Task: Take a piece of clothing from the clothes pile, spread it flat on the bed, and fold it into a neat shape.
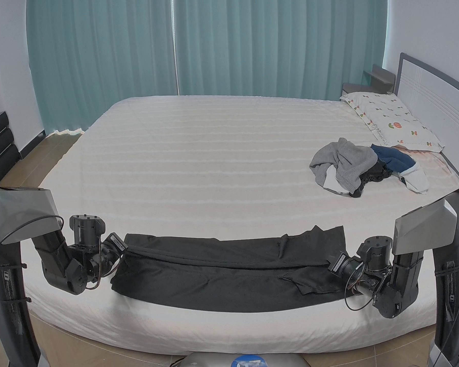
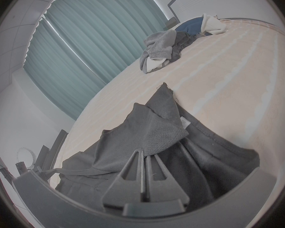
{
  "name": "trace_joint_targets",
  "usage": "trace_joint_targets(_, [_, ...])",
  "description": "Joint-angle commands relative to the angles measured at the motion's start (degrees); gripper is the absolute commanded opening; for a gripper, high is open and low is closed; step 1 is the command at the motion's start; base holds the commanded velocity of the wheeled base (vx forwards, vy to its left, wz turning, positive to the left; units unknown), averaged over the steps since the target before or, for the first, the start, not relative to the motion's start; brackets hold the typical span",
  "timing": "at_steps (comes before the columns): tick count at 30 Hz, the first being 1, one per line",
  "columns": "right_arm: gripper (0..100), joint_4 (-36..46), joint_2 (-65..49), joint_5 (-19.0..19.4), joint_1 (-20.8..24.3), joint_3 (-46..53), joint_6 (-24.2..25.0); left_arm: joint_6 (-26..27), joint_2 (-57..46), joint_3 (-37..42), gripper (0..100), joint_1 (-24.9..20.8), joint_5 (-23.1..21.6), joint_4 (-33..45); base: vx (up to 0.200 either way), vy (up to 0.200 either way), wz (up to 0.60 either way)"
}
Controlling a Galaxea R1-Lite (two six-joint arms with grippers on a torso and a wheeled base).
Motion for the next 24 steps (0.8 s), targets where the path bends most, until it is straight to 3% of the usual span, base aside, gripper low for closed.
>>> trace_joint_targets(1, [0, -0.73, 1.05, -0.26, 0.72, 0.39, 0.09, 0.00, 0.71, 0.66, 0, 0.16, 0.02, 0.16, 0.000, 0.000, 0.00])
trace_joint_targets(7, [0, -0.73, 1.75, -0.34, 0.72, 0.31, 0.26, 0.09, 0.71, 1.72, 0, 0.16, 0.02, 0.16, 0.000, 0.000, 0.00])
trace_joint_targets(8, [0, -0.73, 1.75, -0.08, 0.37, 0.31, 0.26, 0.53, 0.71, 2.33, 100, -0.02, 0.02, 0.07, 0.000, 0.000, 0.00])
trace_joint_targets(11, [0, -0.73, 1.67, -0.08, 0.01, 0.31, 0.35, 0.53, 0.27, 3.47, 100, -0.20, -0.07, -0.02, 0.000, 0.000, 0.00])
trace_joint_targets(12, [100, -0.73, 1.23, -0.17, -0.07, 0.39, 0.61, 0.53, 0.18, 3.65, 100, -0.20, -0.07, -0.02, 0.000, 0.000, 0.00])
trace_joint_targets(17, [100, -0.73, -3.08, -0.43, -0.25, 2.50, 2.99, 0.53, -0.52, 4.70, 100, -0.20, 0.02, -0.10, 0.000, 0.000, 0.00])
trace_joint_targets(24, [100, -0.64, -8.53, 1.15, -4.47, 4.17, 3.95, 0.18, -4.04, 4.97, 100, 0.51, -0.07, -0.02, 0.000, 0.000, 0.00])
